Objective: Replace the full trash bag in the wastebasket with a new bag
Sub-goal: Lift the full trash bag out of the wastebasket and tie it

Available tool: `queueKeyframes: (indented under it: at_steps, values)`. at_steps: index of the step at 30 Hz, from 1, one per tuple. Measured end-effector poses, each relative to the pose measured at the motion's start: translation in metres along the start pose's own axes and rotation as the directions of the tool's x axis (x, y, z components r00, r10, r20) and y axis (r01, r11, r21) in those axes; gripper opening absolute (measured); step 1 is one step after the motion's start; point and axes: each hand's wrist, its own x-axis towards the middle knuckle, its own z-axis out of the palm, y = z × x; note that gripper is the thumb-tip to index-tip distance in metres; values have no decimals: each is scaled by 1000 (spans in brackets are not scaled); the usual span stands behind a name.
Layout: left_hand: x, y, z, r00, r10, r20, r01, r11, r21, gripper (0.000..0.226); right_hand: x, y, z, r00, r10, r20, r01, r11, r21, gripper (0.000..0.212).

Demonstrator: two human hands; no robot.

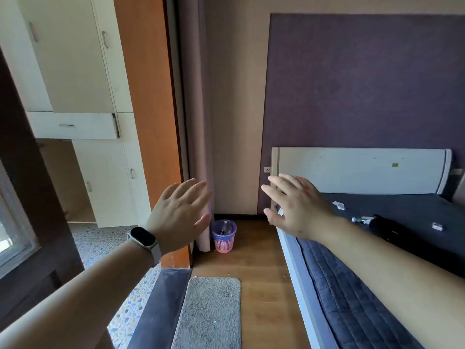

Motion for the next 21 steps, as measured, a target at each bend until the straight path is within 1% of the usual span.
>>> queueKeyframes:
  at_steps: [1, 4, 8, 12, 19, 21]
  values:
    - [2, 0, 0, 1000, 1, 18, -1, 1000, 0, 52, 1, 1, 1, 1000, -4, 17, 4, 1000, -1, 56]
    - [8, 2, 7, 1000, -5, -4, 5, 1000, -2, 51, 1, 5, 4, 1000, 14, 21, -14, 1000, -5, 56]
    - [20, 11, 24, 1000, 7, -10, -7, 999, -41, 51, 0, 16, 15, 1000, 5, 14, -5, 1000, 7, 55]
    - [45, 26, 44, 999, 45, 25, -44, 998, -42, 50, -3, 37, 36, 999, 4, 41, -5, 1000, 24, 55]
    - [109, 63, 86, 994, 68, 83, -65, 997, -45, 49, 1, 108, 87, 998, 2, 62, -7, 997, 74, 53]
    - [132, 75, 100, 995, 48, 91, -43, 997, -60, 49, 7, 137, 102, 999, 9, 49, -14, 995, 95, 53]
